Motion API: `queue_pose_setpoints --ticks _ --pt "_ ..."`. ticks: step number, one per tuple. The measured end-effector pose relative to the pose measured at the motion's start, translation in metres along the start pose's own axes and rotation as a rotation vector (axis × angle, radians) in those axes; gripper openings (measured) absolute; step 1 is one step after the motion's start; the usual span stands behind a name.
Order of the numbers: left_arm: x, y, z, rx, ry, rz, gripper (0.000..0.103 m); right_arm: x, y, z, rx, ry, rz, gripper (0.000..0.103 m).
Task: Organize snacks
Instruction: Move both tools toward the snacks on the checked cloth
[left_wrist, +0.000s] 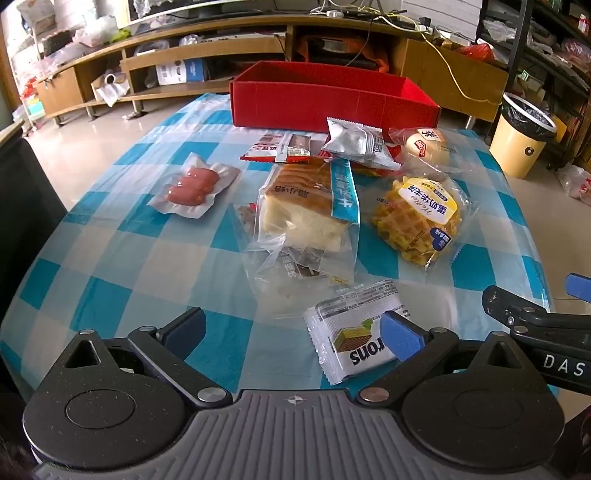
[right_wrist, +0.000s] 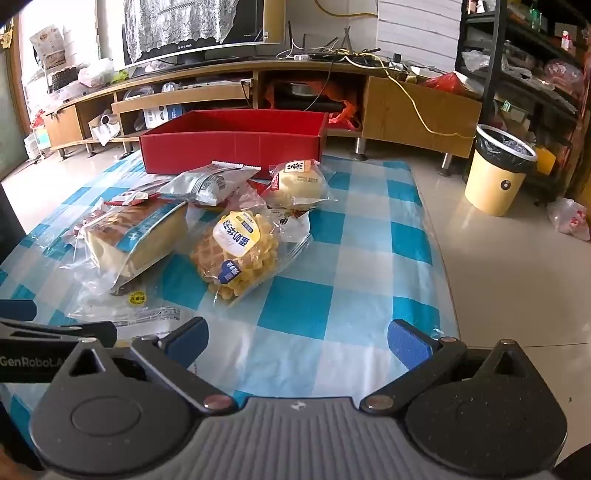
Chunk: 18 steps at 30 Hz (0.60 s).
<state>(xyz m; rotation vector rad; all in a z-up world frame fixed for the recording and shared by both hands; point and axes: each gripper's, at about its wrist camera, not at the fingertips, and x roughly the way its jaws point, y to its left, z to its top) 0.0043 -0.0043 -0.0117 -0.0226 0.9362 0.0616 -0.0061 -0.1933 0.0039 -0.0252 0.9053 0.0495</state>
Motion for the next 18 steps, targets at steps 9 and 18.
queue_pose_setpoints --ticks 9,18 --pt "-0.0001 0.0003 -0.0001 -0.002 0.001 -0.001 0.1 0.0016 0.0008 -0.0001 -0.001 0.001 0.0 0.103" --pt "0.0001 0.0034 -0.0018 -0.004 0.004 0.001 0.099 0.0022 -0.0009 0.0011 -0.002 0.0 0.0 0.103"
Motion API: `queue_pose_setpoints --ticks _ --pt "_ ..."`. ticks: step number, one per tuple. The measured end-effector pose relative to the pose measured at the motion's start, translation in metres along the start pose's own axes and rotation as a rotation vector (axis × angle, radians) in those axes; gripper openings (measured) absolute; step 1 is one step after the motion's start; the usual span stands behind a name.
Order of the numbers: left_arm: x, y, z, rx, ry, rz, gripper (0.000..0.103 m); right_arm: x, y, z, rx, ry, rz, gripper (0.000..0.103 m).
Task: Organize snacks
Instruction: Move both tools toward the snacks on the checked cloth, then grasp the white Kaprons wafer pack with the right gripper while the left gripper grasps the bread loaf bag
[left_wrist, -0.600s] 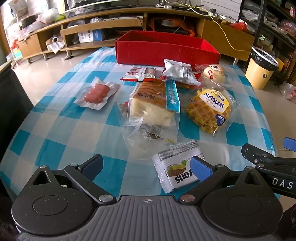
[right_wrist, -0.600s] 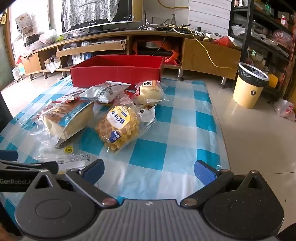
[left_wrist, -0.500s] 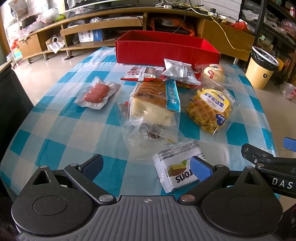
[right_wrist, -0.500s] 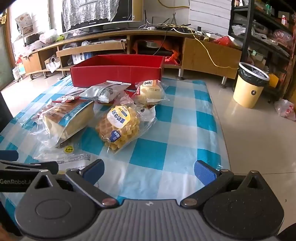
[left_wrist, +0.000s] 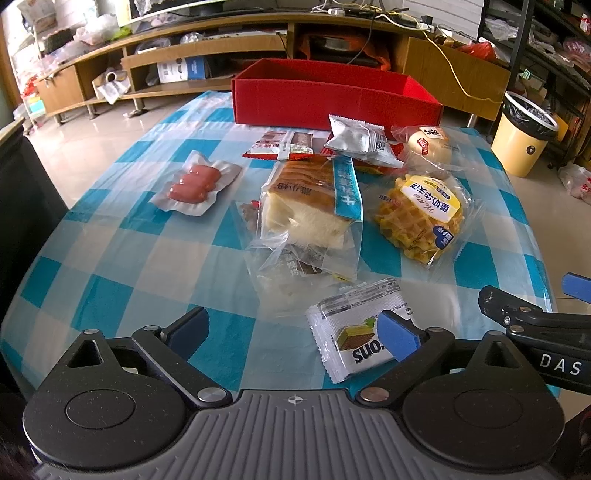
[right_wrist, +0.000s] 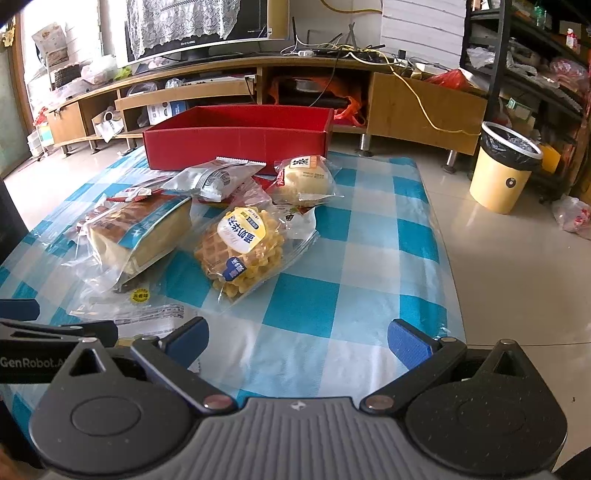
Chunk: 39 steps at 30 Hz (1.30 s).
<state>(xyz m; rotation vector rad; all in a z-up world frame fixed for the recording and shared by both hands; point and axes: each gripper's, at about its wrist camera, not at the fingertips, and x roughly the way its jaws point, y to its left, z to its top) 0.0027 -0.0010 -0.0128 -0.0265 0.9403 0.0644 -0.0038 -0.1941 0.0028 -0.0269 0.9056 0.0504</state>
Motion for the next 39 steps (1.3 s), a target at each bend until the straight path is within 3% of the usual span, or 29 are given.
queue_pose_setpoints --ticks 11,16,21,24,28,32,35,37,39 --pt "0.002 0.008 0.001 -0.015 0.012 0.01 0.097 0.006 0.008 0.001 -0.023 0.056 0.065 0.103" --pt "0.001 0.019 0.001 -0.025 0.03 -0.007 0.098 0.008 0.016 0.005 -0.079 -0.046 0.126 0.103" --pt "-0.011 0.045 0.005 -0.09 0.0 -0.039 0.101 0.011 0.035 0.012 -0.294 -0.072 0.242 0.103" --pt "-0.016 0.054 0.008 -0.095 -0.006 -0.059 0.101 0.007 0.065 0.013 -0.567 -0.091 0.34 0.103" --pt "-0.021 0.063 0.013 -0.111 -0.012 -0.098 0.101 0.008 0.088 0.008 -0.914 -0.03 0.445 0.096" --pt "-0.021 0.071 0.019 -0.149 -0.012 -0.132 0.102 0.025 0.108 0.018 -1.131 0.048 0.56 0.094" --pt "-0.02 0.073 0.023 -0.154 -0.004 -0.149 0.102 0.046 0.121 0.019 -1.225 0.148 0.651 0.076" --pt "-0.018 0.072 0.026 -0.15 -0.004 -0.157 0.102 0.063 0.129 0.017 -1.24 0.236 0.677 0.076" --pt "-0.017 0.072 0.029 -0.146 -0.009 -0.162 0.102 0.069 0.131 0.017 -1.203 0.262 0.703 0.076"
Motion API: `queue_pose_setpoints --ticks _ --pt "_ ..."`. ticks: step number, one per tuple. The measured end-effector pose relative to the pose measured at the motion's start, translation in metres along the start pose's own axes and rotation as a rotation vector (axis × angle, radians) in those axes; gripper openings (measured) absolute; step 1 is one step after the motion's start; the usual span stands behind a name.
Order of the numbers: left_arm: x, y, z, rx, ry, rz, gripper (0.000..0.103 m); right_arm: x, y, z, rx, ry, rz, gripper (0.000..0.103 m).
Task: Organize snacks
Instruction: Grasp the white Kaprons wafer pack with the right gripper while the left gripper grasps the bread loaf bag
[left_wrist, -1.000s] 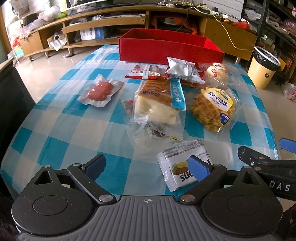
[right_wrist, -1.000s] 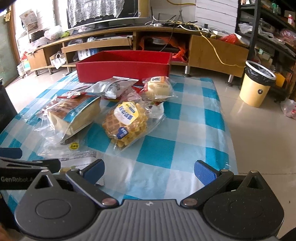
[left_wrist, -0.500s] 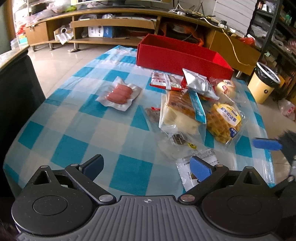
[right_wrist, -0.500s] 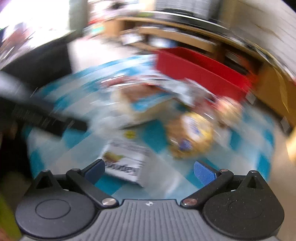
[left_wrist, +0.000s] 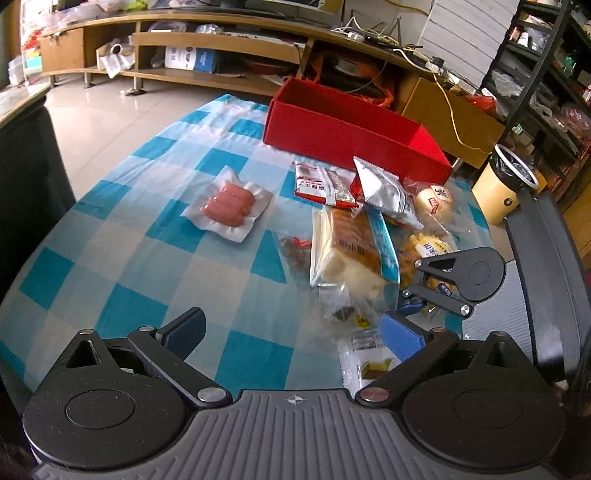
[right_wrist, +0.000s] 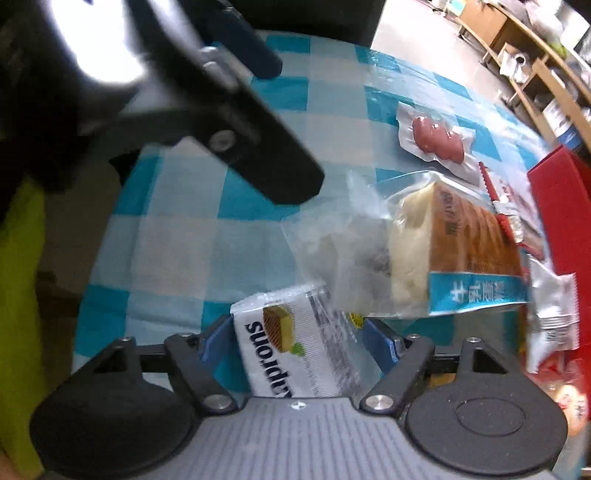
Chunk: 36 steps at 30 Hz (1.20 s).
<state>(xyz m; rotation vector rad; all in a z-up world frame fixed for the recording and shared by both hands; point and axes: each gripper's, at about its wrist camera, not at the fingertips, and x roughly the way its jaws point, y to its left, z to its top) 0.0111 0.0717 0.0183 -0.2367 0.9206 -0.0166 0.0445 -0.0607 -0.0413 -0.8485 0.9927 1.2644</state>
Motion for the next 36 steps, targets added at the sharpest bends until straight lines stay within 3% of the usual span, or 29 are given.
queue_pose_setpoints --ticks 6,10,15,19,23,25,26,28,33,36 --pt "0.008 -0.009 0.006 0.021 0.01 -0.029 0.102 -0.008 0.02 -0.028 0.223 -0.009 -0.095 0.07" --pt "0.012 -0.029 0.011 0.091 -0.007 -0.029 0.102 -0.015 0.03 -0.045 0.372 -0.038 -0.107 0.068" --pt "0.02 -0.052 0.022 0.157 -0.033 -0.013 0.103 -0.034 0.047 -0.067 0.571 -0.126 -0.09 0.055" --pt "0.032 -0.047 0.027 0.076 0.021 -0.03 0.103 -0.034 0.066 -0.073 0.552 -0.147 -0.132 0.057" --pt "0.036 -0.049 0.02 0.051 0.053 -0.019 0.103 -0.025 0.04 -0.071 0.502 -0.154 -0.132 0.062" --pt "0.036 -0.049 0.02 0.046 0.056 -0.014 0.103 -0.013 0.033 -0.07 0.504 -0.1 -0.104 0.073" --pt "0.035 -0.048 0.02 0.045 0.052 -0.011 0.103 -0.014 0.034 -0.069 0.485 -0.12 -0.098 0.072" --pt "0.033 -0.047 0.022 0.047 0.04 -0.004 0.103 -0.013 0.036 -0.067 0.483 -0.104 -0.126 0.06" --pt "0.041 -0.054 0.03 0.017 0.058 -0.032 0.103 -0.025 0.036 -0.086 0.58 -0.076 -0.086 0.058" --pt "0.059 -0.061 0.04 -0.071 0.11 -0.021 0.103 -0.038 0.033 -0.095 0.646 -0.111 -0.1 0.058"
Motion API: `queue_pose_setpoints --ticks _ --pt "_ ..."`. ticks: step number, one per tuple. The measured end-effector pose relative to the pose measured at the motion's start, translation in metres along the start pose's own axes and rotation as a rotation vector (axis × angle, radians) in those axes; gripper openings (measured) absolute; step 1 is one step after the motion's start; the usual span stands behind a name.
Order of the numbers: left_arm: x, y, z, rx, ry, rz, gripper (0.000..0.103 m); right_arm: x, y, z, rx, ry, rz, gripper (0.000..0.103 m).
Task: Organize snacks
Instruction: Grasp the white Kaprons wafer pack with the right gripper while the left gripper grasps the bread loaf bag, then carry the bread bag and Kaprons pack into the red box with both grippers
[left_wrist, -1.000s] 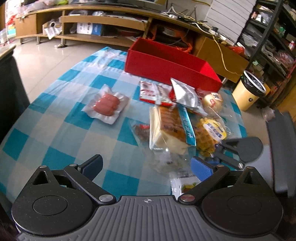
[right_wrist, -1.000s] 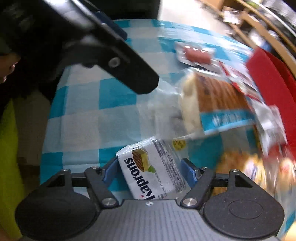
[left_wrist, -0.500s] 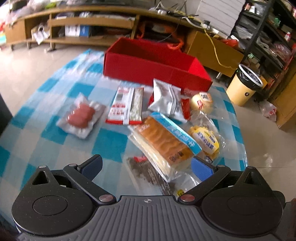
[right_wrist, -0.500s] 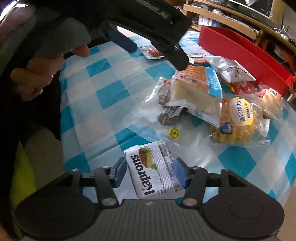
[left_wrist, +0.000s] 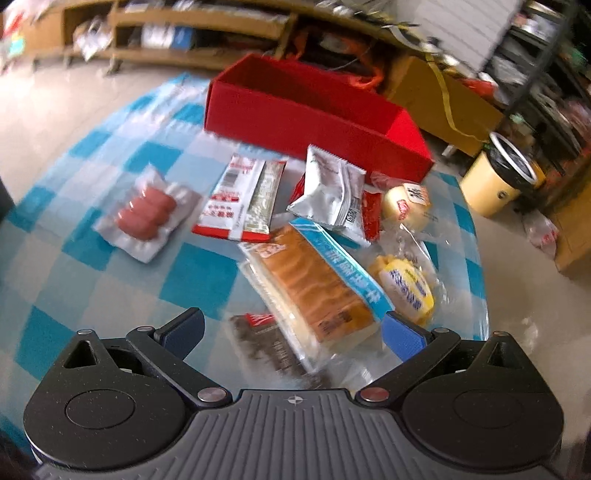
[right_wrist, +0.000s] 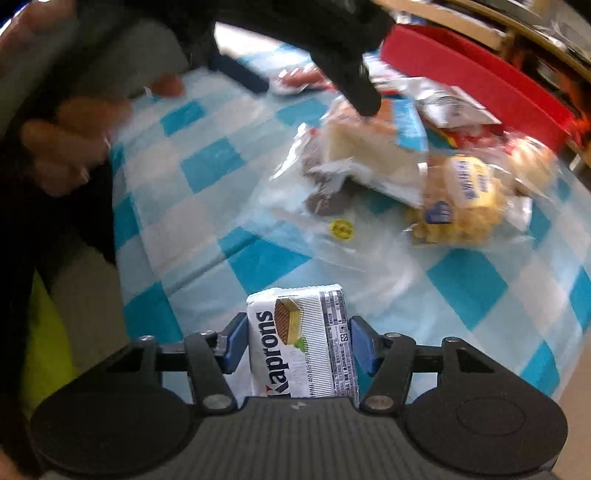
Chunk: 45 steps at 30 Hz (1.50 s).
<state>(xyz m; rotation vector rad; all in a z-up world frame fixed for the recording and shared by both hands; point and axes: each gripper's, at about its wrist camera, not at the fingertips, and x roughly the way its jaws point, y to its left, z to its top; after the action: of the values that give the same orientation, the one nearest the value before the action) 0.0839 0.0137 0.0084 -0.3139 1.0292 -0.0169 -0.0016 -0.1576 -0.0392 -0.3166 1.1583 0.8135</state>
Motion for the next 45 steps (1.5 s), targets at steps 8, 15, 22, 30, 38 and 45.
queue_pose_setpoints --ticks 8,15,22,30,38,45 --pt "0.048 -0.017 0.025 -0.222 0.084 0.14 0.102 -0.022 -0.029 -0.001 0.136 -0.125 0.005 0.058" --pt "0.056 -0.021 0.024 -0.194 0.082 0.21 0.086 -0.037 -0.047 0.004 0.213 -0.163 0.016 0.058" --pt "0.018 -0.028 0.001 -0.03 0.091 0.26 0.067 -0.052 -0.057 0.004 0.262 -0.209 0.002 0.059" --pt "0.021 -0.015 -0.019 0.102 0.102 0.251 0.088 -0.034 -0.059 0.016 0.279 -0.149 -0.067 0.059" --pt "0.036 0.012 -0.019 0.012 0.104 0.153 0.086 0.012 -0.06 0.01 0.268 0.024 -0.133 0.06" --pt "0.022 0.017 -0.014 0.002 0.104 0.105 0.069 0.001 -0.056 0.003 0.289 0.013 -0.153 0.058"
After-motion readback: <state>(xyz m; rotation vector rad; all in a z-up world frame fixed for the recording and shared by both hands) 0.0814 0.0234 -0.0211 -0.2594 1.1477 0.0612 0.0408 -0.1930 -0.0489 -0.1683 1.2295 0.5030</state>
